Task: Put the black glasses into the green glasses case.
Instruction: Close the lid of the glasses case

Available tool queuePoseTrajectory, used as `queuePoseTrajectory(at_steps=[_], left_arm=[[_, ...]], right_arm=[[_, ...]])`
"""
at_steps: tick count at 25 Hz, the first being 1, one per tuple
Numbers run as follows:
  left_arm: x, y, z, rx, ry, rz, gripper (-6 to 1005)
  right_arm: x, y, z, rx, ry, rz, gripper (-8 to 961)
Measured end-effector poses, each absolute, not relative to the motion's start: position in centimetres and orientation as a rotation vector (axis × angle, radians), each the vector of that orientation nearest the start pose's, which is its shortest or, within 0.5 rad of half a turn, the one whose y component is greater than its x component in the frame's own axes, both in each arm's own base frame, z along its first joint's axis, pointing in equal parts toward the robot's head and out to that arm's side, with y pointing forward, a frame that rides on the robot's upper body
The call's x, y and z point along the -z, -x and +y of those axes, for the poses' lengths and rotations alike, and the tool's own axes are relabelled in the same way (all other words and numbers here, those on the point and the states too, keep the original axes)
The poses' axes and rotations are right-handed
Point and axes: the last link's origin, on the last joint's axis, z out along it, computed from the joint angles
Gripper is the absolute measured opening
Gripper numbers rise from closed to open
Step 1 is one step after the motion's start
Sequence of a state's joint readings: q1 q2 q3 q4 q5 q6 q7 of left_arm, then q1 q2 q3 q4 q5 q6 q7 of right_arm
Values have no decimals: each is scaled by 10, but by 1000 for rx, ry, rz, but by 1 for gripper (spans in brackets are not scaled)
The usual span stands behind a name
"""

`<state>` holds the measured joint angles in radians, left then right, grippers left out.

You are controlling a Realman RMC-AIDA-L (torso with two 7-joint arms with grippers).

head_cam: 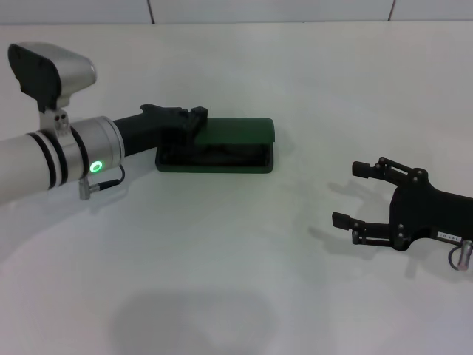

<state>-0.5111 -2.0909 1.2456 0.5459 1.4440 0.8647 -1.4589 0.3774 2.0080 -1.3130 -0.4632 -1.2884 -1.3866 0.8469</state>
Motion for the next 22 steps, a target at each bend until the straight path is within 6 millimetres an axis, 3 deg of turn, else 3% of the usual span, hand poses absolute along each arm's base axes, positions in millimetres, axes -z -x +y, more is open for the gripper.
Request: queuePoseTrajectory(at_steps=[13, 22], left_arm=[[60, 272, 365, 615, 2344, -718, 54], [64, 274, 361, 625, 2341, -676, 55]], right_arm=[[38, -277, 294, -796, 2634, 232, 886], [38, -277, 294, -795, 2636, 231, 886]])
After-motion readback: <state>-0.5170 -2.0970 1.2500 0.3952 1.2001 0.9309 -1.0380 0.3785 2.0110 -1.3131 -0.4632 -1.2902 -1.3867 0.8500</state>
